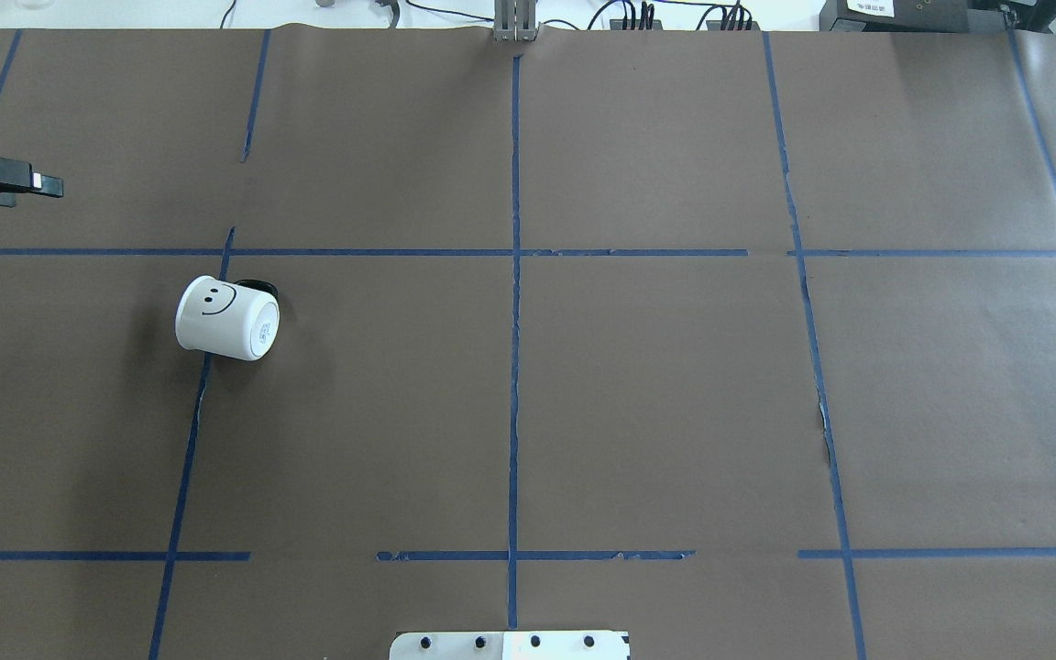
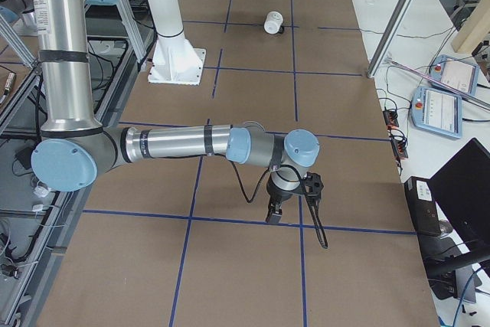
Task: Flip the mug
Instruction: 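Reach the left gripper toward the open rim of the sideways white mug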
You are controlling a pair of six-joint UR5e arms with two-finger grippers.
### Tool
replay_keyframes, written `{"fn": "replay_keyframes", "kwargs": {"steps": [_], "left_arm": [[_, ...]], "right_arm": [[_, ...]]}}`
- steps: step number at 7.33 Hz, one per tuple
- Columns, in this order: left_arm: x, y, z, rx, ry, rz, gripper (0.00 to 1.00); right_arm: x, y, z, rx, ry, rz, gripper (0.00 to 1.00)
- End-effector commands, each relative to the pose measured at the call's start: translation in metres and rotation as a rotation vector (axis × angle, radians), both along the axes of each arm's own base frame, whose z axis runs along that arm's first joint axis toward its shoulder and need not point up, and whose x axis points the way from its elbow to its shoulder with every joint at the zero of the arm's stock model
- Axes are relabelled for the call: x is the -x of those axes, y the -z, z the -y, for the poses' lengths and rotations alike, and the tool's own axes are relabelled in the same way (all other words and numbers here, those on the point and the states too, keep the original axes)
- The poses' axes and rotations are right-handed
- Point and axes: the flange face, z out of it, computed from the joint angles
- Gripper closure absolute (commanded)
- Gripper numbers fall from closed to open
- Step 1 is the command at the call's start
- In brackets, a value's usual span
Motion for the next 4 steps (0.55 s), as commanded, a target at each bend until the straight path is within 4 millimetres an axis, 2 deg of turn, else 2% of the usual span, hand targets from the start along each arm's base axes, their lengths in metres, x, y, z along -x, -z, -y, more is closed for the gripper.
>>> {"fn": "replay_keyframes", "kwargs": {"steps": [1,3,4], "left_arm": [[-0.017,0.005,-0.013,0.081,0.042,-0.130,0.00],[-0.055,0.016,-0.031,0.098,0.126,-0.256,0.00],[-0.082,0.021,-0.041,0.094,0.107,-0.270,0.00]], "right_arm": [[0.000,0.000,0.000,0.000,0.000,0.000,0.00],[0.000,0.000,0.000,0.000,0.000,0.000,0.00],[0.000,0.000,0.000,0.000,0.000,0.000,0.00]]}}
